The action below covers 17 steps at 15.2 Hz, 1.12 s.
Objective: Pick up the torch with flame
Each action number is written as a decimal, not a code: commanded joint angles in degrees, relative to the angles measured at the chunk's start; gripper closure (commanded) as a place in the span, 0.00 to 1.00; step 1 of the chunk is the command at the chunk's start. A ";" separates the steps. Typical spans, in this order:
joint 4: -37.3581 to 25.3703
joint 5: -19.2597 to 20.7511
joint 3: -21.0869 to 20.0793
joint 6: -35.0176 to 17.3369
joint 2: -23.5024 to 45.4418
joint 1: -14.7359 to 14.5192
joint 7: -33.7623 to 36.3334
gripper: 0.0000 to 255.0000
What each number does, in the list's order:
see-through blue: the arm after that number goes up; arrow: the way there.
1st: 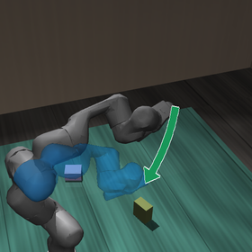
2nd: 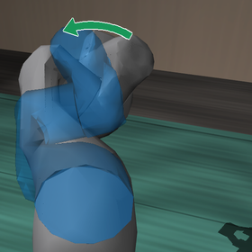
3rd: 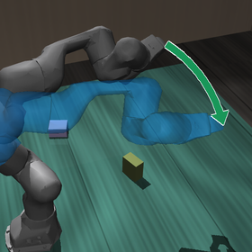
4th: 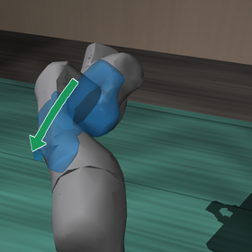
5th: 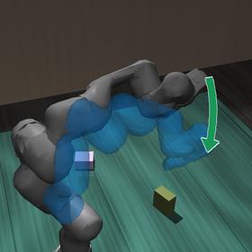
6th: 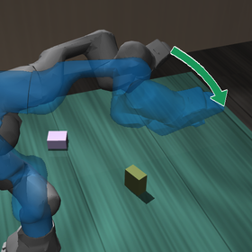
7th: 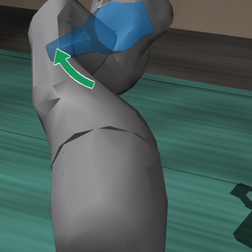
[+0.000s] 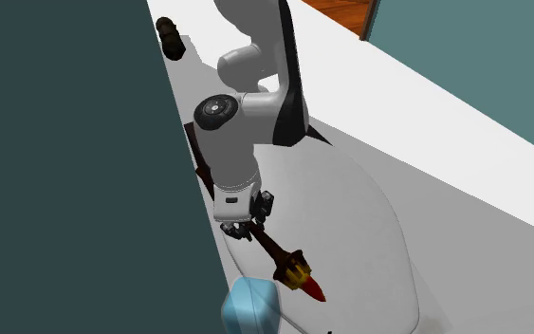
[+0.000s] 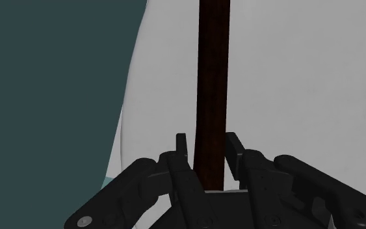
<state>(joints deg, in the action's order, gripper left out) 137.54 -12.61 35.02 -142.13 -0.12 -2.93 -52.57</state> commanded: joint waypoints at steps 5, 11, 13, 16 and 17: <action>-0.69 2.33 -0.03 2.09 -1.94 0.04 2.00 1.00; -2.36 6.15 -0.42 6.53 -5.61 0.45 5.20 1.00; -3.03 7.16 -0.63 8.05 -6.70 0.60 6.08 1.00; -4.14 8.46 -0.97 10.35 -8.20 0.82 7.25 1.00; -4.54 8.84 -1.09 11.12 -8.66 0.89 7.60 1.00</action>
<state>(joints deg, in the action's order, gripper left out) 133.37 -4.17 34.05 -131.75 -8.29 -2.11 -45.35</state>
